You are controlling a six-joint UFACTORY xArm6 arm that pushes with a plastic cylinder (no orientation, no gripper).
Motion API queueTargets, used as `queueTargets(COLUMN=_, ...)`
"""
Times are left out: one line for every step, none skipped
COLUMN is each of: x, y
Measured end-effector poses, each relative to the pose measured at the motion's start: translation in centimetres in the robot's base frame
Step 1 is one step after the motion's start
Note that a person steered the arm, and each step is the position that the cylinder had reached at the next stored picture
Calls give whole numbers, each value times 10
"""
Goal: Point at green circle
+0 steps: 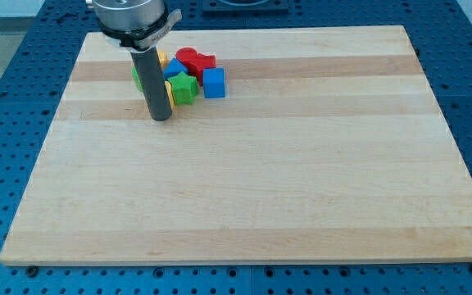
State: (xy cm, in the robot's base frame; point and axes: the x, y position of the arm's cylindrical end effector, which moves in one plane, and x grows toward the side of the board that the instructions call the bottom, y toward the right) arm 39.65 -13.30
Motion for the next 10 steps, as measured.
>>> queueTargets(x=-8, y=0)
queueTargets(x=-16, y=0)
queueTargets(x=-23, y=0)
queueTargets(x=-23, y=-3)
queueTargets(x=-23, y=-40)
queueTargets(x=-36, y=-93)
queueTargets(x=-61, y=-116)
queueTargets(x=-78, y=-116)
queueTargets(x=-80, y=-104)
queueTargets(x=-80, y=-101)
